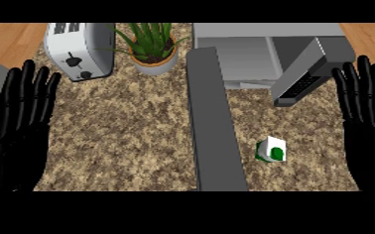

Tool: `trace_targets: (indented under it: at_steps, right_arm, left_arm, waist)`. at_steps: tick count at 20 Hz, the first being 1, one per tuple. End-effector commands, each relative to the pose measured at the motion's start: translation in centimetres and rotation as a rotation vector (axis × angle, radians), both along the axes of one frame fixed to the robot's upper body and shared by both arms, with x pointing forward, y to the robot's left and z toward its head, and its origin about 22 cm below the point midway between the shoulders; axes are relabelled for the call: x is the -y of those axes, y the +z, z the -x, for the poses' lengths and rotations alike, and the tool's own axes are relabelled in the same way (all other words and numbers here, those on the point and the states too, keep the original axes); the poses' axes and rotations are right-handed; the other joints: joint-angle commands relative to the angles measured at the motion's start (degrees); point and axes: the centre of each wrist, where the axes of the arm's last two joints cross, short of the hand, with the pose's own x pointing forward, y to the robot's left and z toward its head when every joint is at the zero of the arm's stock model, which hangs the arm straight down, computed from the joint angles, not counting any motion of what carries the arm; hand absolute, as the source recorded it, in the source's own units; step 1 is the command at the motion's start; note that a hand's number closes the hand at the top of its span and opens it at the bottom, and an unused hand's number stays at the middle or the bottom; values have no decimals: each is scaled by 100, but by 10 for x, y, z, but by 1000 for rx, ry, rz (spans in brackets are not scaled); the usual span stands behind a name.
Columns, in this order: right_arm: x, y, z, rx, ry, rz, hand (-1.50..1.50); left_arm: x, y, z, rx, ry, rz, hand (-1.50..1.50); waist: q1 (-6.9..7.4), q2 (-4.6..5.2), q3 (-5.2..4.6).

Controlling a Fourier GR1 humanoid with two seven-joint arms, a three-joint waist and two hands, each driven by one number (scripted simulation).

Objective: Pick up the milk, place it into the microwave and close the microwave

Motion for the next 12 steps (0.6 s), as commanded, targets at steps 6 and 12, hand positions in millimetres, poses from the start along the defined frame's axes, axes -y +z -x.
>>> trace_targets:
  at_steps: [6, 12]
  right_arm:
    - [-56, 2, 50, -26, -27, -76, -150]
    - [-88, -10, 64, -163, 259, -189, -150]
  left_arm:
    - [-3, 7, 11, 0, 92, -78, -150]
    - [5, -15, 33, -129, 45, 109, -150]
  waist:
    - [145, -69, 93]
    - [173, -66, 93]
